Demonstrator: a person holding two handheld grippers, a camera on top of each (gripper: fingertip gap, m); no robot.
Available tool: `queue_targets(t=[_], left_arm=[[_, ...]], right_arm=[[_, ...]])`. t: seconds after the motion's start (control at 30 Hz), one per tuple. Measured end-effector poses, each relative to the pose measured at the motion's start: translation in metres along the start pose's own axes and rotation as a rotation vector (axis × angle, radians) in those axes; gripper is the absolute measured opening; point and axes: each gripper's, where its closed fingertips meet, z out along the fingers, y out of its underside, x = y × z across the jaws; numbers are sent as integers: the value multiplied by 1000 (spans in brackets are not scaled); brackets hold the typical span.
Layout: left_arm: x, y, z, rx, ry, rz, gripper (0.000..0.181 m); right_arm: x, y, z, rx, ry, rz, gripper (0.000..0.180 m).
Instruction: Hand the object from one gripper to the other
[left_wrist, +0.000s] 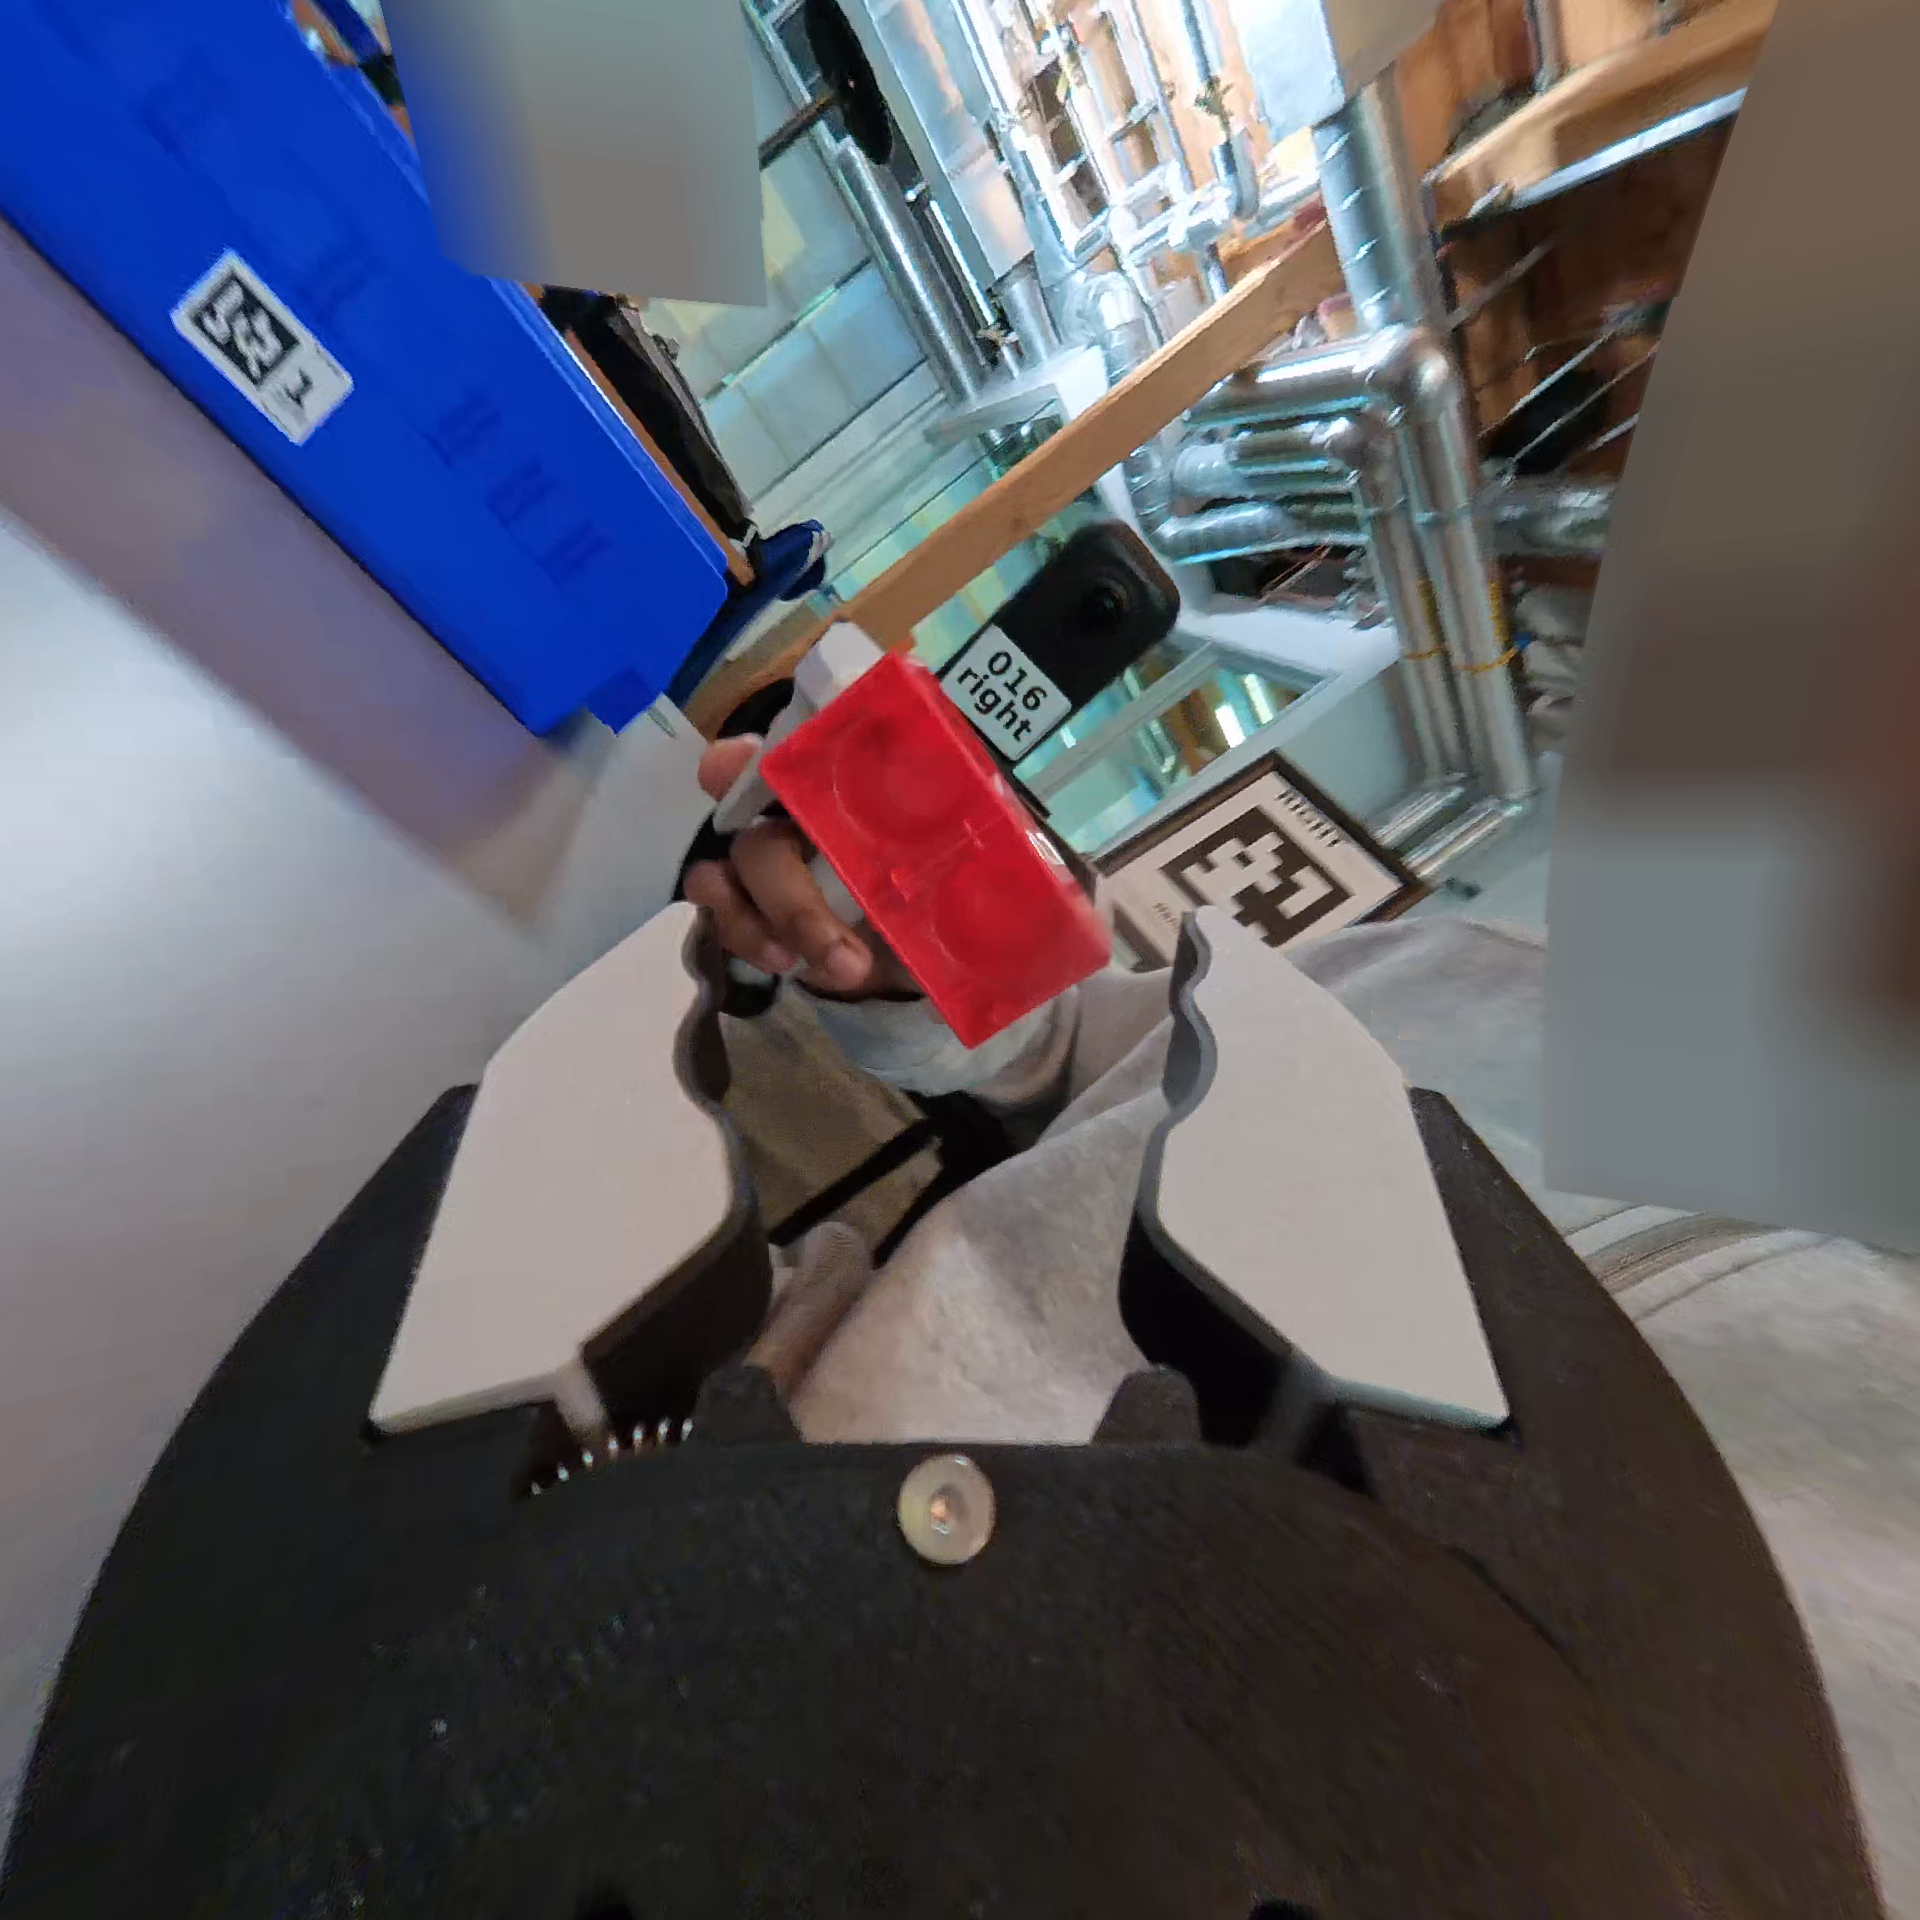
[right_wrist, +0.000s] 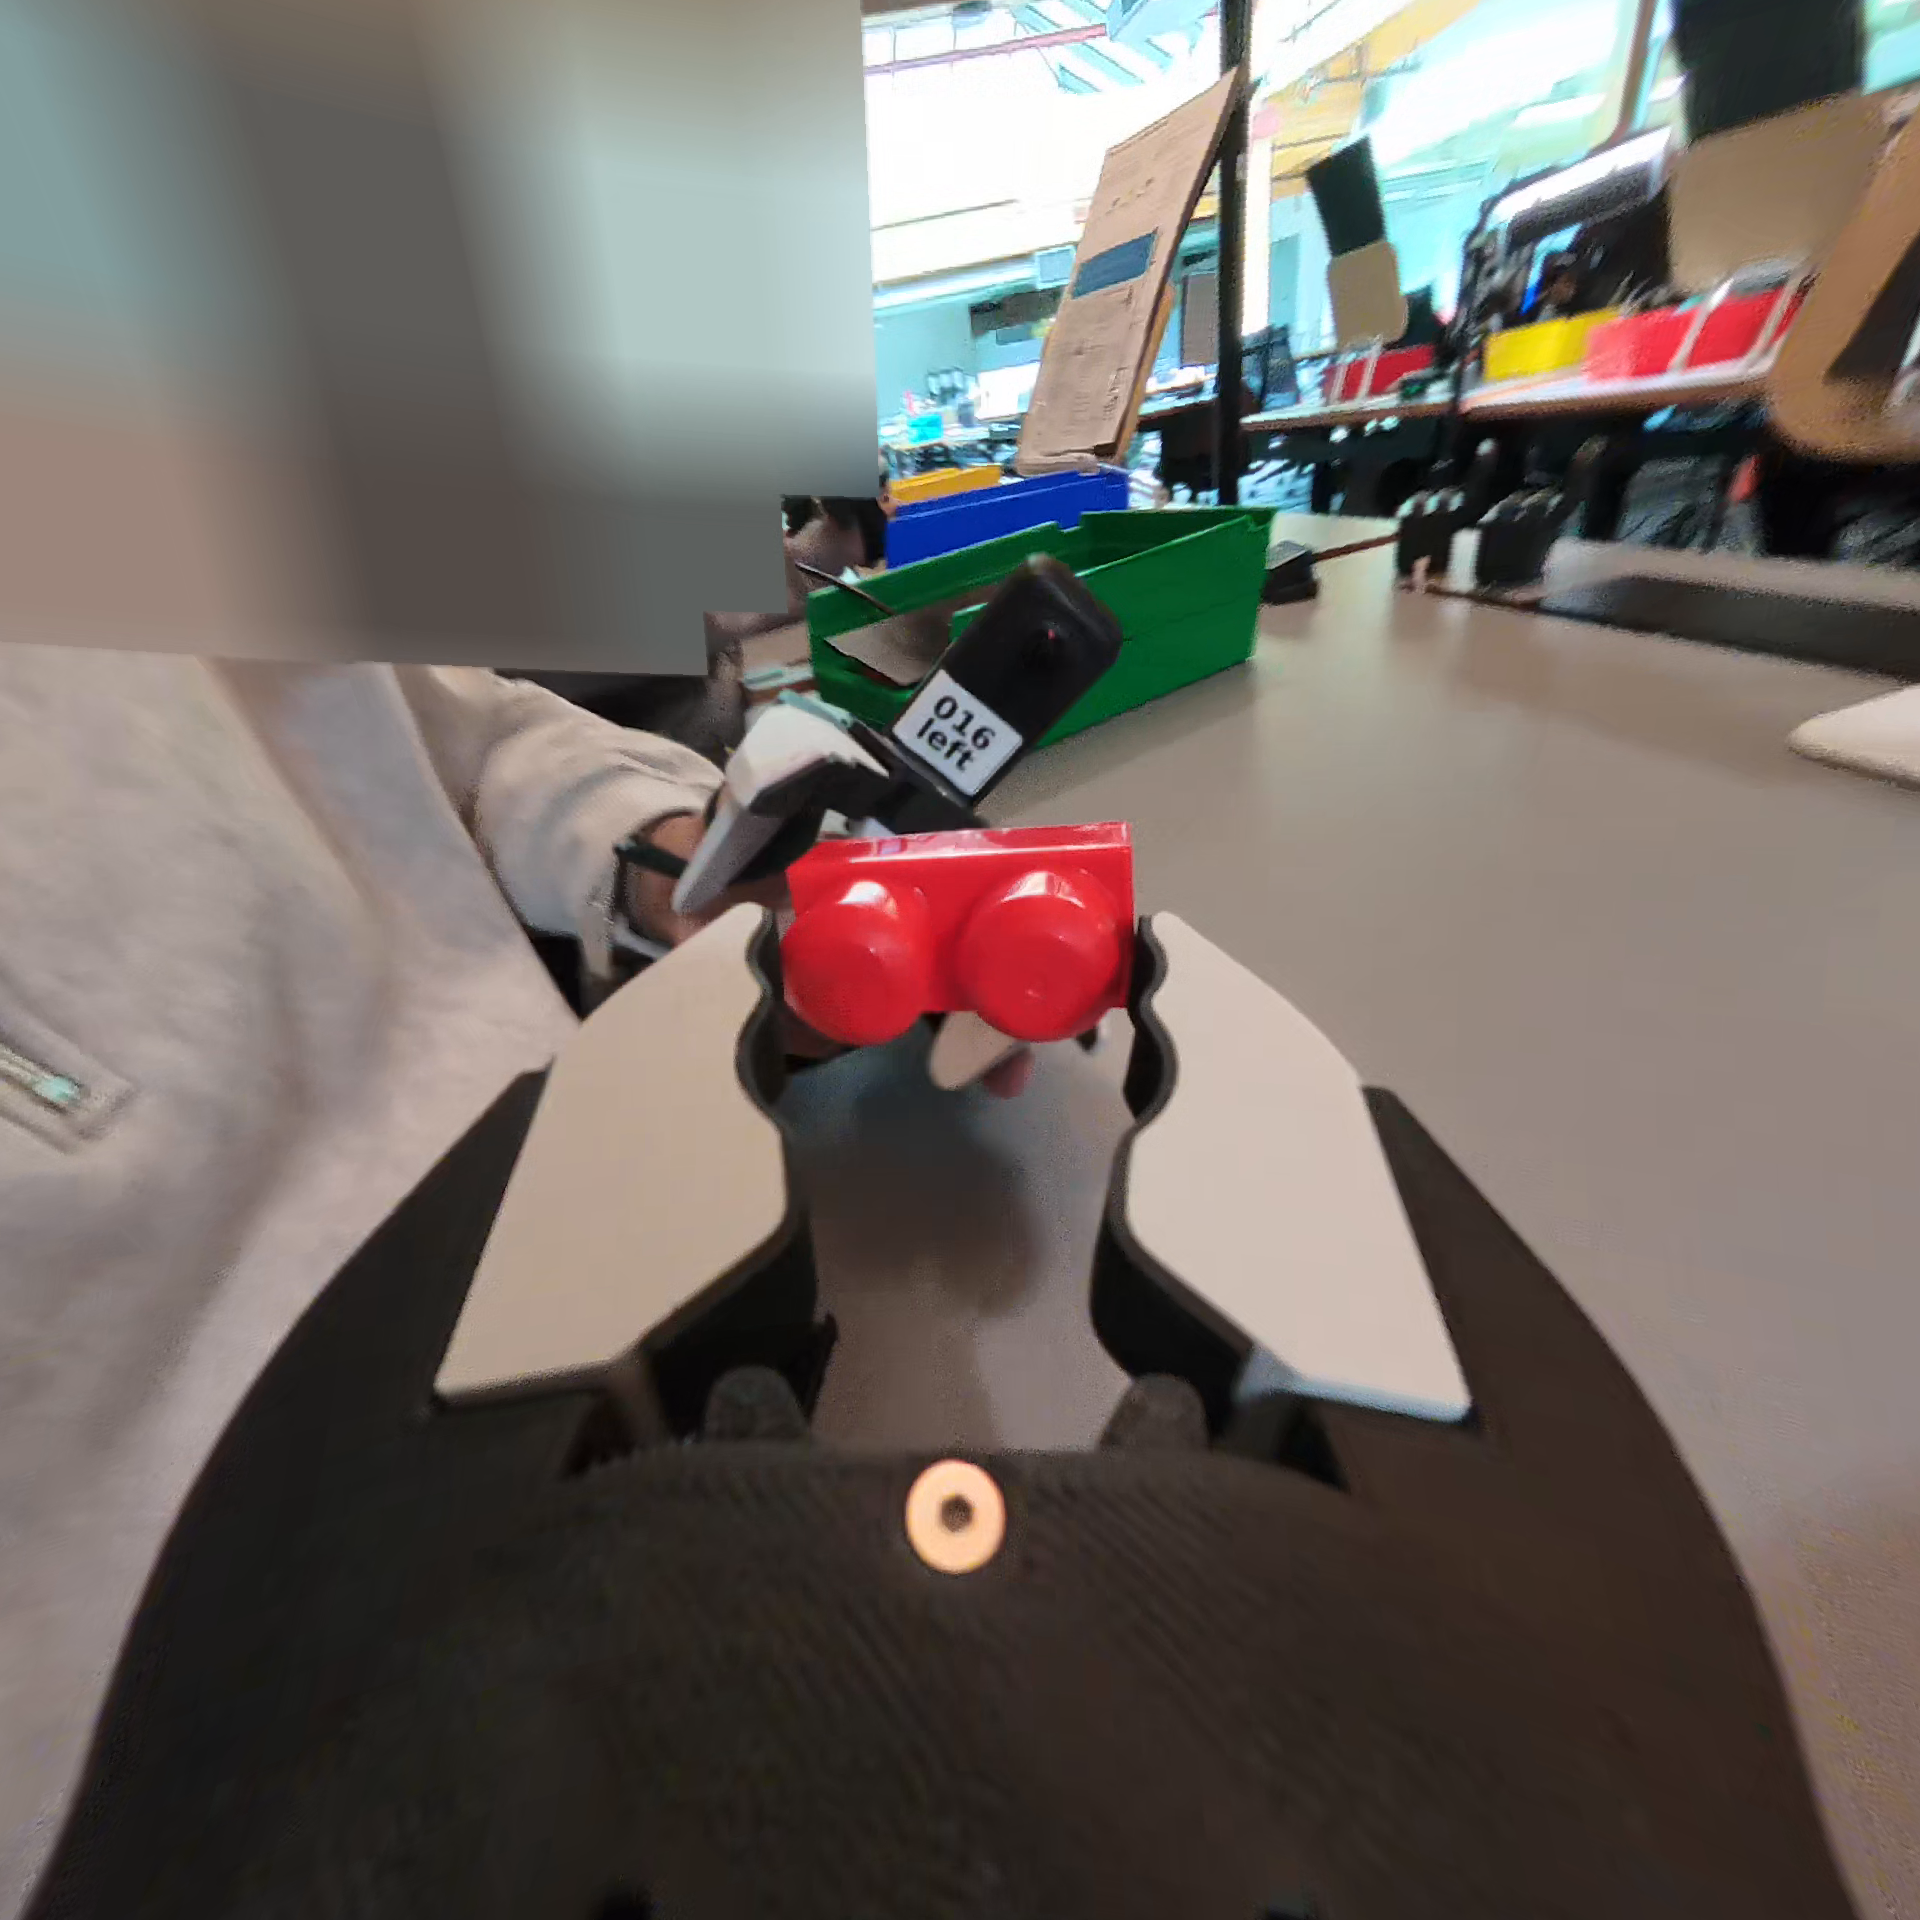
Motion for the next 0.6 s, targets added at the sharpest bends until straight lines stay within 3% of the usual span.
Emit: queue_targets(t=[0.03,0.23,0.37,0.47,0.6], left_arm=[[1,0,0,-11,-18,57,86],[8,7,6,-95,-109,401,101],[8,11,8,-119,-139,493,102],[8,10,7,-120,-141,506,95],[7,10,4,-135,-154,526,69]], right_arm=[[-1,0,0,7,-23,58,65],[-7,2,1,5,-128,286,65],[-12,3,3,5,-186,384,65],[-14,5,4,-2,-198,411,65],[-15,8,7,-12,-200,415,65]])
